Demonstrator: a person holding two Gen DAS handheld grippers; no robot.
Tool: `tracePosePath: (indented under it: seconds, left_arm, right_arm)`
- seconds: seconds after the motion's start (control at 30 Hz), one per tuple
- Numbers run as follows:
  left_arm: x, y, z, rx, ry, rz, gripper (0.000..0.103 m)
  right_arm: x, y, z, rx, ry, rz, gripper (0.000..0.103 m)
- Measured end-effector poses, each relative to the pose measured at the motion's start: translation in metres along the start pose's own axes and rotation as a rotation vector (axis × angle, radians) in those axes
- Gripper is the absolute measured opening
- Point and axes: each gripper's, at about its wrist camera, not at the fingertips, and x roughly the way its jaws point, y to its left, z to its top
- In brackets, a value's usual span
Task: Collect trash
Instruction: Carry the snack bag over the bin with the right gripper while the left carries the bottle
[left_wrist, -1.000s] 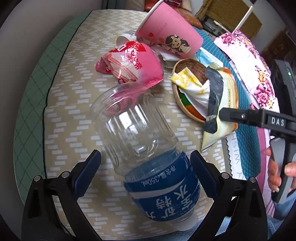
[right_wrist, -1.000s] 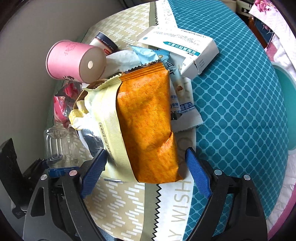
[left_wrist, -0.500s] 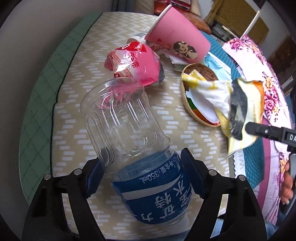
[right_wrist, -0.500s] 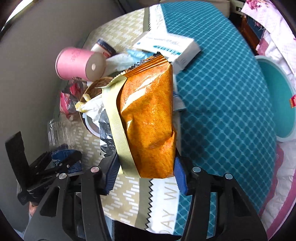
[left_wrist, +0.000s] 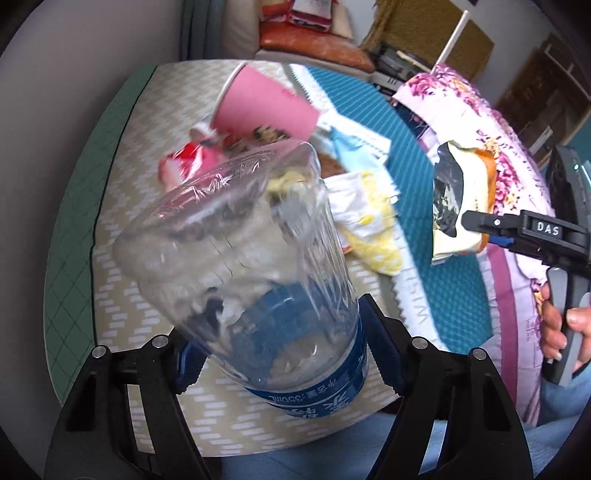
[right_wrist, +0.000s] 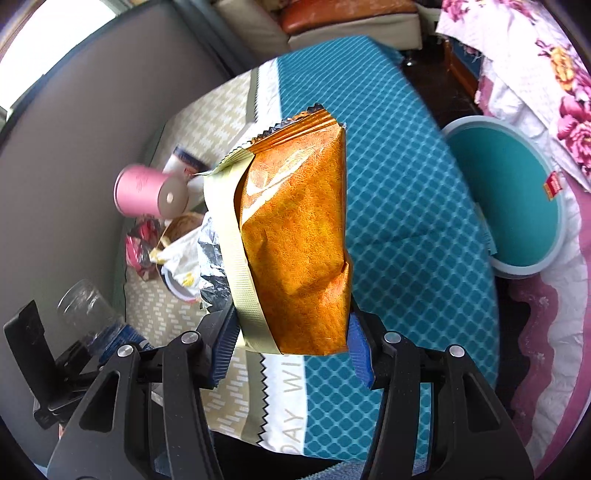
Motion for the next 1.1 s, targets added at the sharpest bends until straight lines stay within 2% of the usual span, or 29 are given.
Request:
tracePosePath:
  seconds: [0.2, 0.37, 0.73, 0.93, 1.1]
  left_arm:
    - [-0.006, -0.042, 0.033, 0.075, -0.049, -0.035, 0.075]
    - [0.004, -0.083, 0.064, 0.154, -0.074, -0.059, 0.075]
    - [0.082, -0.200, 0.127, 0.296, -0.003, -0.157, 0.075]
    - [0.127, -0.259, 0.143, 0.370, 0.040, -0.181, 0.075]
    - [0.156, -0.289, 0.152, 0.404, 0.062, -0.181, 0.075]
  right_arm:
    - [-0.027, -0.037, 0.009, 0.078, -0.079, -0.007, 0.050]
    - [-0.059, -0.077, 0.021, 0.155, -0.174, -0.035, 0.050]
    - [-0.097, -0.173, 0.034, 0.317, -0.286, -0.111, 0.050]
    - [-0.104, -0.217, 0.036, 0.381, -0.307, -0.151, 0.050]
    - [-0.106, -0.247, 0.039, 0.431, -0.310, -0.174, 0.050]
